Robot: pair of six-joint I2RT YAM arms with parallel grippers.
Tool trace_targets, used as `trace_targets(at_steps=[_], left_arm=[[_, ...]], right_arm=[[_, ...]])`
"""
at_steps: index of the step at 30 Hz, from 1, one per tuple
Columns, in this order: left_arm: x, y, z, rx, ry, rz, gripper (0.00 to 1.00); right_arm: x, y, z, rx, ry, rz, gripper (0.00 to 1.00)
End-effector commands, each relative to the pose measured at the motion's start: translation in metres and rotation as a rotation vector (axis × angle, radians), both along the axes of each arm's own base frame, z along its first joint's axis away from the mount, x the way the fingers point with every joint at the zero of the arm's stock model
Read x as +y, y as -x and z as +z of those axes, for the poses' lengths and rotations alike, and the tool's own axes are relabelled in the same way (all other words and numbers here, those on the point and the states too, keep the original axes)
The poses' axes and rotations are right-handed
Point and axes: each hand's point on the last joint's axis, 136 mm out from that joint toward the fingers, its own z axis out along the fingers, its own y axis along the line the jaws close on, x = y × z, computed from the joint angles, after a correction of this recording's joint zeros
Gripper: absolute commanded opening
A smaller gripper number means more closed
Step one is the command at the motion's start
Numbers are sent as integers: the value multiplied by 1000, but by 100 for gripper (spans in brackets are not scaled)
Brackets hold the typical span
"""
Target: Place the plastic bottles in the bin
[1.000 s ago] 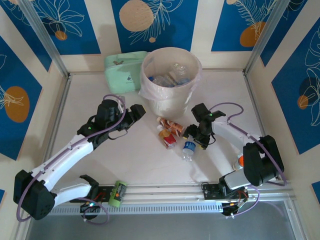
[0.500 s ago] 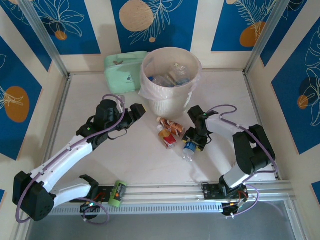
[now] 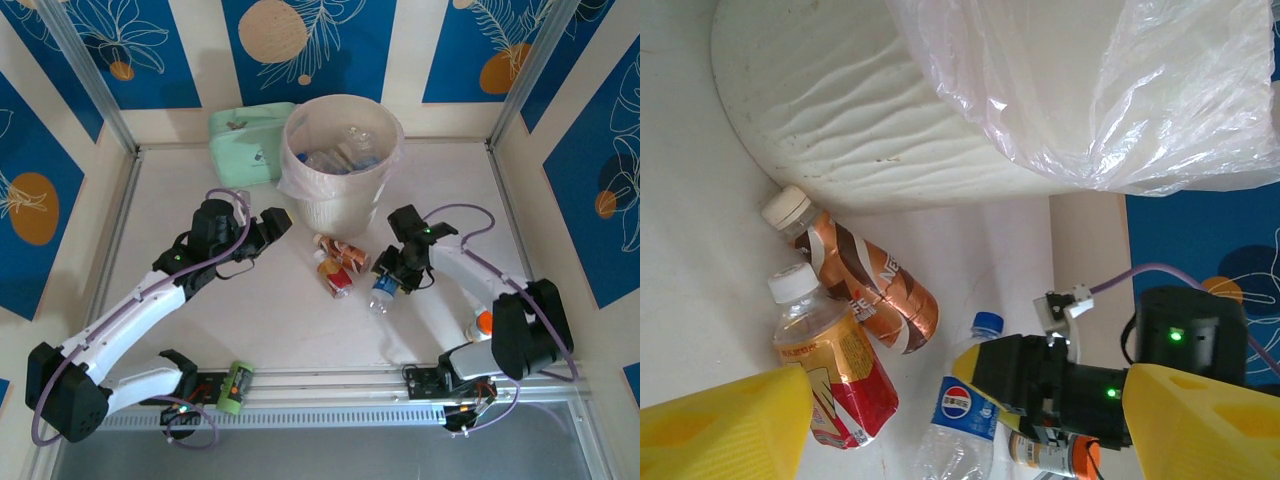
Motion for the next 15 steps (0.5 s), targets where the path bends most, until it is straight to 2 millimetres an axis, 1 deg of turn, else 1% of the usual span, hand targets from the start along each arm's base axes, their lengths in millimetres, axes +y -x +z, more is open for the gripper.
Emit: trace_targets(at_steps=[1,5,6,7,11,13,15], left_arm=[[-7,0,23,-62,25,-41,81],[-10,-2,30,-87,36,-56,81],[-12,-2,34,-96,47,-64,81],[-14,-2,38,-105,59,-72,81],[-30,-1,67,-178,139,-136,83],[-43,5,87,-233,185,-197,85],[-58,15,105,-293,225,-262,87]], right_arm=[[-5,8,27,-35,-8,6,54],[0,10,70,-142,-76,18,53],[2,10,86,-181,-106,17,53],[4,10,96,-202,-127,18,53],[19,7,155,-329,-249,27,52],[28,4,186,-401,-302,40,52],[36,1,213,-461,-342,50,52]])
